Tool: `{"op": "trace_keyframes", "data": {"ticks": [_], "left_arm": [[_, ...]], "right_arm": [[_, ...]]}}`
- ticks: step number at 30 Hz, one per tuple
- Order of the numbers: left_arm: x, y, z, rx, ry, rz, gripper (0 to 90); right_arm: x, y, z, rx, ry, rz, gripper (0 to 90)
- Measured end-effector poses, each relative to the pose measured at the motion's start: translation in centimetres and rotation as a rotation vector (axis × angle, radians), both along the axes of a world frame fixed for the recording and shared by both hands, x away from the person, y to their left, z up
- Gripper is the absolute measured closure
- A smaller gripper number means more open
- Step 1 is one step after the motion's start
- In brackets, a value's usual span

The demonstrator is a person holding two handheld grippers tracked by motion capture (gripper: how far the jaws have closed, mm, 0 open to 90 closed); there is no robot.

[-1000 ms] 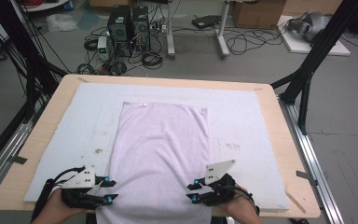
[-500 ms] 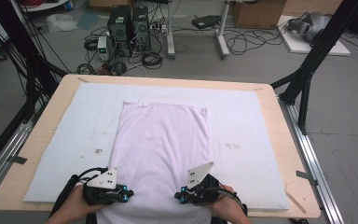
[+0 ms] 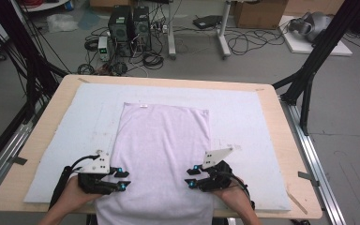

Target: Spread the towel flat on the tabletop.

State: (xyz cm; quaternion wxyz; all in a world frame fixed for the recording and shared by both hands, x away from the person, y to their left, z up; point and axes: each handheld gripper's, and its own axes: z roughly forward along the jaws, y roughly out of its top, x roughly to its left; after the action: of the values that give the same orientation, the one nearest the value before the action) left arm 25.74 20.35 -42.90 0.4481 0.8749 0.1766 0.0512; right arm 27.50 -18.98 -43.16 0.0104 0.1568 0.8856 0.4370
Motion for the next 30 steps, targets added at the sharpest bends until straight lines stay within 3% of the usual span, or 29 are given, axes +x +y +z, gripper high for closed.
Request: {"op": "trace_keyframes", "data": {"ticks": [2, 6, 15, 17, 21, 30], "left_arm": [[0.9, 0.4, 0.3, -0.022, -0.01, 0.039, 62.8], [2.3, 0.9, 0.8, -0.035, -0.025, 0.084, 57.3], [5.0, 1.8, 1.2, -0.065, -0.047, 0.184, 48.4], [5.2, 2.0, 1.2, -0.065, -0.051, 0.198, 45.9], [5.2, 2.2, 1.2, -0.053, -0.062, 0.207, 43.6], [5.1, 2.6, 0.7, -0.028, -0.066, 0.225, 40.5]], "right_arm": [[0.6, -0.4, 0.3, 0.001, -0.012, -0.047, 51.9], [2.1, -1.7, 0.7, 0.021, -0.019, -0.115, 47.2], [4.5, -4.1, 1.3, 0.014, -0.042, -0.192, 38.0], [4.8, -4.6, 1.5, 0.004, -0.054, -0.212, 36.2], [5.3, -5.6, 1.7, 0.037, -0.061, -0.24, 34.6], [4.9, -5.3, 1.6, 0.062, -0.05, -0.244, 31.0]]}}
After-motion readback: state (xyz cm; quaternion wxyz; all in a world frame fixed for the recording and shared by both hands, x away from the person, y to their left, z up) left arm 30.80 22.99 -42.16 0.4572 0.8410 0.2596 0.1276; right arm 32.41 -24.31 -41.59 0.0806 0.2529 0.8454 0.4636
